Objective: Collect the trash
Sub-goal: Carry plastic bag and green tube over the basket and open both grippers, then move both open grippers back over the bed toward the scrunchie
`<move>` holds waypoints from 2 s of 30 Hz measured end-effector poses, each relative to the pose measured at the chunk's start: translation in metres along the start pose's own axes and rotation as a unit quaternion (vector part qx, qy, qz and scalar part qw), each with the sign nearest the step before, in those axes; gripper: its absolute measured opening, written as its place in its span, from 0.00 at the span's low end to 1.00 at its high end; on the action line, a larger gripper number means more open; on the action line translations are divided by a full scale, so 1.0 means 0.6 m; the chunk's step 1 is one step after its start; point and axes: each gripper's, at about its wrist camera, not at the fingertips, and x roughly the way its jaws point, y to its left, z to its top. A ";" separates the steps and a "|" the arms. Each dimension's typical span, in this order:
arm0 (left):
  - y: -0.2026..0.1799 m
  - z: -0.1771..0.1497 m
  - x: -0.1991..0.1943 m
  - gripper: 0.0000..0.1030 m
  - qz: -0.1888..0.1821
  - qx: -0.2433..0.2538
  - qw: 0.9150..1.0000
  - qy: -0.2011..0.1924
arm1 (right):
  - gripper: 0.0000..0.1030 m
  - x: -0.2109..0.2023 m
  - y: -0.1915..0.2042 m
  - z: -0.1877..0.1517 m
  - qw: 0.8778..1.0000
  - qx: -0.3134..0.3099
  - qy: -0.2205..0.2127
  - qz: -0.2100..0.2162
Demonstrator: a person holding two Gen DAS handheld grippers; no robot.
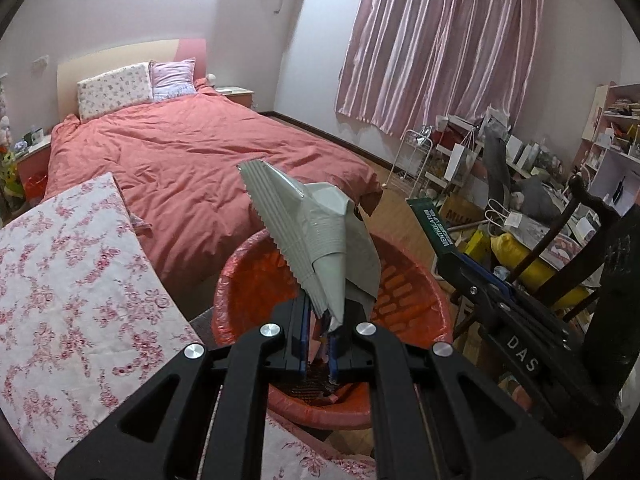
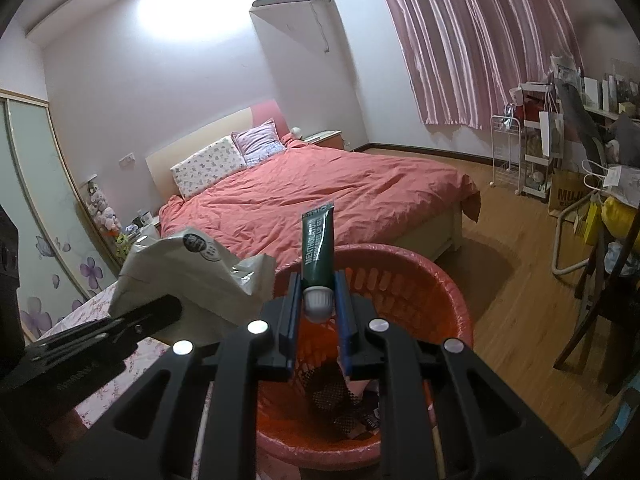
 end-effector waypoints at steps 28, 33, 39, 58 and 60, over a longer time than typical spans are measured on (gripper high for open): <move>0.029 -0.029 0.041 0.37 0.041 -0.022 0.997 0.065 | 0.39 0.038 -0.032 -0.014 0.999 0.045 0.030 -0.007; 0.044 -0.031 0.019 0.37 0.053 -0.029 0.997 0.057 | 0.44 0.025 -0.011 -0.012 0.999 0.032 0.026 -0.003; 0.079 -0.042 -0.032 0.43 0.078 -0.043 0.995 0.039 | 0.47 0.009 0.033 -0.012 1.000 0.011 0.026 0.011; 0.377 -0.165 -0.311 0.53 0.290 -0.179 0.940 -0.017 | 0.57 0.009 0.420 -0.108 0.971 -0.128 0.103 0.171; 0.407 -0.183 -0.340 0.55 0.308 -0.198 0.930 -0.021 | 0.57 0.012 0.460 -0.123 0.966 -0.141 0.113 0.184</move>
